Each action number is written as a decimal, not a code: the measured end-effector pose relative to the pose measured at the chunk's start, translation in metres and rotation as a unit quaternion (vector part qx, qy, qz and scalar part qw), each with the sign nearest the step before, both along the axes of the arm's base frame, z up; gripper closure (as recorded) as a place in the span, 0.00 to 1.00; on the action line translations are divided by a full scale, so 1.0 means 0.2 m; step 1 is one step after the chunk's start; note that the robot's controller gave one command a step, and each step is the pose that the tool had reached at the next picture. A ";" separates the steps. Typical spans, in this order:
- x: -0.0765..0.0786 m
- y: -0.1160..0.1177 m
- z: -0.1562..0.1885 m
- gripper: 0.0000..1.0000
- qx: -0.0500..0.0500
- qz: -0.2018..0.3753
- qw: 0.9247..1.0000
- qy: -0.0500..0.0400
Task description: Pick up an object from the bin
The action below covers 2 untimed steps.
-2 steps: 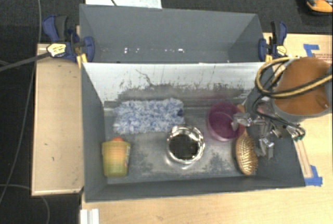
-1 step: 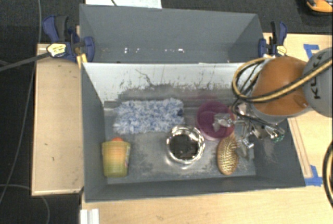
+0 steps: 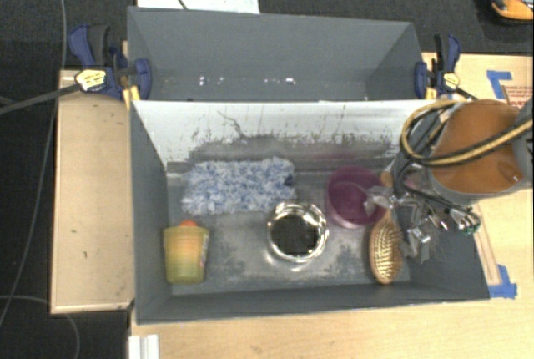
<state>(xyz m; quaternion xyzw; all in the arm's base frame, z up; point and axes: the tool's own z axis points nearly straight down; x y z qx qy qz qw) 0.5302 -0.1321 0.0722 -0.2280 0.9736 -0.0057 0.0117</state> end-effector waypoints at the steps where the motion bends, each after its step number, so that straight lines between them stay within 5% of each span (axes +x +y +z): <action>1: 0.05 0.29 0.00 0.00 0.005 0.001 1.000 0.002; 2: -0.15 0.14 -0.01 0.00 0.001 -0.022 1.000 -0.002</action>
Offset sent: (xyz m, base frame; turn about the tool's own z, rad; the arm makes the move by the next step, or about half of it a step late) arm -0.0299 0.0288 -0.0022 0.0413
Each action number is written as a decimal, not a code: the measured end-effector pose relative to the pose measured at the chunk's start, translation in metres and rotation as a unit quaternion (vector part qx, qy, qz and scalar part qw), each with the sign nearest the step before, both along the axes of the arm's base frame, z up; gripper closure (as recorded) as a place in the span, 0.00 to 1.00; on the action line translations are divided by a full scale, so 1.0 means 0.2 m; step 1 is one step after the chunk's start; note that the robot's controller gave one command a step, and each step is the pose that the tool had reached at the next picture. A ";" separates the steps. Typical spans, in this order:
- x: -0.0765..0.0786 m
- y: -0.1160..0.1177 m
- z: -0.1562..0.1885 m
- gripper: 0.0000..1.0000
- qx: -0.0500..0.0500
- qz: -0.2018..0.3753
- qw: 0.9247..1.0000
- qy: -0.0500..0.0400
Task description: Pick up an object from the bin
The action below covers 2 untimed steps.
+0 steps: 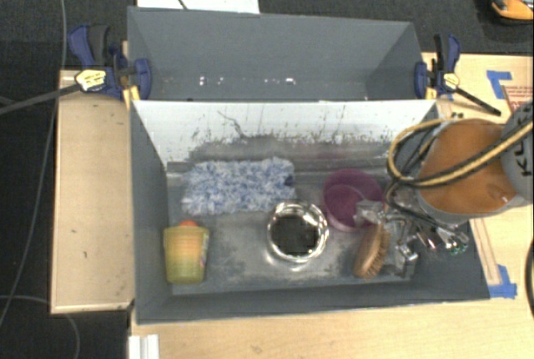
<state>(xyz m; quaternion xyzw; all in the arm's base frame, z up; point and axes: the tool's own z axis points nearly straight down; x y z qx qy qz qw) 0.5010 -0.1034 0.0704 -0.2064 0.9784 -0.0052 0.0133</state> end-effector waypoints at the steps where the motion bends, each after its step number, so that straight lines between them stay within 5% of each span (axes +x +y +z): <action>1: 0.02 0.06 0.00 0.00 0.001 0.000 1.000 -0.001; 2: -0.04 0.33 0.00 1.00 -0.004 0.163 0.987 -0.002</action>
Offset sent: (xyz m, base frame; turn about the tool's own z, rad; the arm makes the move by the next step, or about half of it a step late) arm -0.0096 0.0654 -0.0004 -0.3253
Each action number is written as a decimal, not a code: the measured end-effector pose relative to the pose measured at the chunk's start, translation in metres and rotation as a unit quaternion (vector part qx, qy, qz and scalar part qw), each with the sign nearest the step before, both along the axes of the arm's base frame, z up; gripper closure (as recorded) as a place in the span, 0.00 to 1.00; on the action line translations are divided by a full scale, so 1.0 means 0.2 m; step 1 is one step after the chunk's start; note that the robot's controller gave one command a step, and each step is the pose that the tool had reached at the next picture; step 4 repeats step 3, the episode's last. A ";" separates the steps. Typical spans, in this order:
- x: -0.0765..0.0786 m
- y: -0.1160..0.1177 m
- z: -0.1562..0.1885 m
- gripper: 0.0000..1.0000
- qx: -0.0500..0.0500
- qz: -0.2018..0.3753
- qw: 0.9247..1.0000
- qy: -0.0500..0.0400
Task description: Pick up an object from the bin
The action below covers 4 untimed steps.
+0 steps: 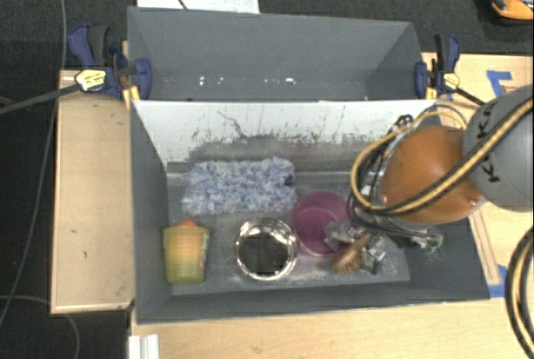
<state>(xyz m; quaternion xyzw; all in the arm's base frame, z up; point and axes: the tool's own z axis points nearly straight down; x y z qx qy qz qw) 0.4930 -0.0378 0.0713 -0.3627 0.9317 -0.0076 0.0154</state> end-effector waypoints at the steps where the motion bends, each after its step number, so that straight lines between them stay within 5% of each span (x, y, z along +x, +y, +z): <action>1: 0.00 0.00 0.00 1.00 0.000 0.001 1.000 0.000; 2: -0.02 -0.03 0.49 1.00 0.001 -0.001 1.000 0.003; 3: 0.05 0.00 0.68 1.00 0.002 -0.011 1.000 0.003; 4: 0.05 0.00 0.68 1.00 0.002 -0.011 1.000 0.003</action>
Offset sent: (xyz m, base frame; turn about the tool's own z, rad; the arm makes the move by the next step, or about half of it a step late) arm -0.0033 -0.0095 0.1369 -0.0018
